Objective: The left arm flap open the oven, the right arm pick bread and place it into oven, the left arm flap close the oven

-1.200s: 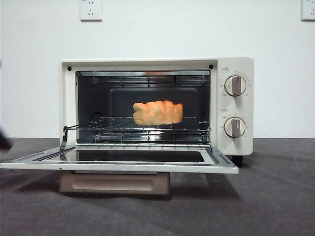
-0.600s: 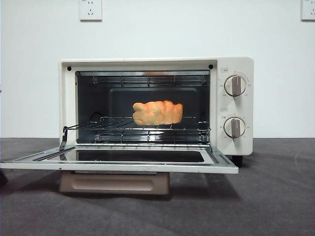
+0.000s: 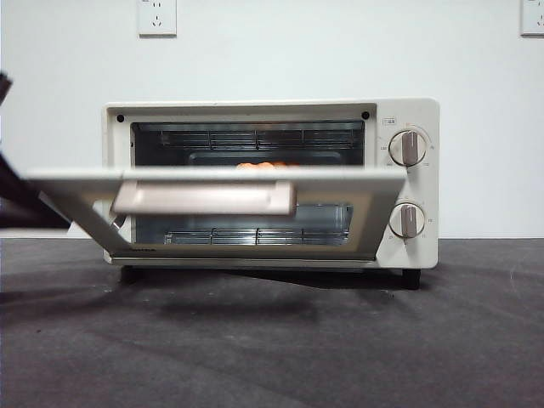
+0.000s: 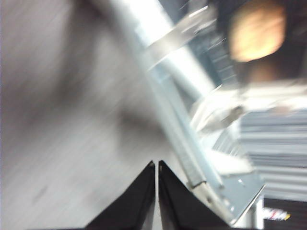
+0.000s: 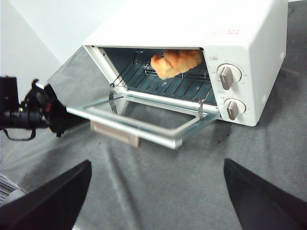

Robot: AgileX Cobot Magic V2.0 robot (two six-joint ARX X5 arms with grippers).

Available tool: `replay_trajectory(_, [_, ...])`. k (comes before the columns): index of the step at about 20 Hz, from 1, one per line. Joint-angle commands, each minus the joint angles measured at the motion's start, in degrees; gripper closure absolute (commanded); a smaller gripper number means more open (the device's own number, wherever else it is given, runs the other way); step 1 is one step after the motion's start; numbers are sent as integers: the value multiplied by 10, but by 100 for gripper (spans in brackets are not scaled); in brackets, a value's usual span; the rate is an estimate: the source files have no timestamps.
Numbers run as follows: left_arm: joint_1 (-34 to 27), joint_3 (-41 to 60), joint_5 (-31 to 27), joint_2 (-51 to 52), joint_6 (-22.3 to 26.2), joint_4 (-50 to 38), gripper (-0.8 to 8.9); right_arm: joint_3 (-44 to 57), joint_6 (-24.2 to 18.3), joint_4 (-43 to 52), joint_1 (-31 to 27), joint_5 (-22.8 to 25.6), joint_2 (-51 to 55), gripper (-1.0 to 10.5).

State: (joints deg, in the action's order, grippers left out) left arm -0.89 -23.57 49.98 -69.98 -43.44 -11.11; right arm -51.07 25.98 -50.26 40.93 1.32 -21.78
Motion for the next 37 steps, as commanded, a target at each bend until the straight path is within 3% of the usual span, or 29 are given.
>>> replay_trajectory(1, [2, -35, 4, 0, -80, -71, 798, -4, 6, 8, 5, 0, -2, 507])
replay_trajectory(6, [2, -116, -35, 0, -126, -113, 798, -4, 4, 9, 5, 2, -2, 507])
replay_trajectory(8, [2, -147, -22, 0, -126, -112, 798, -4, 3, 9, 5, 2, -2, 507])
replay_trajectory(10, [2, -167, 29, 0, -125, -112, 798, -4, 0, 9, 5, 2, -2, 507])
replay_trajectory(14, [16, -180, 94, 23, -108, -108, 798, -4, -2, 11, 5, 2, -2, 507])
replay_trajectory(22, [52, -182, 116, 116, -27, -56, 798, -4, -69, 73, 5, 3, -2, 507])
replay_trajectory(27, [54, -199, 110, 170, 83, 12, 798, -4, -103, 115, 5, 3, -2, 507])
replay_trajectory(30, [54, -224, 73, 198, 195, 99, 798, -4, -122, 122, 5, 3, -2, 507])
replay_trajectory(35, [56, -265, -91, 253, 403, 300, 798, -4, -147, 122, 5, 2, -2, 507])
replay_trajectory(37, [59, -268, -146, 277, 443, 346, 798, -4, -155, 121, 5, 3, -2, 508])
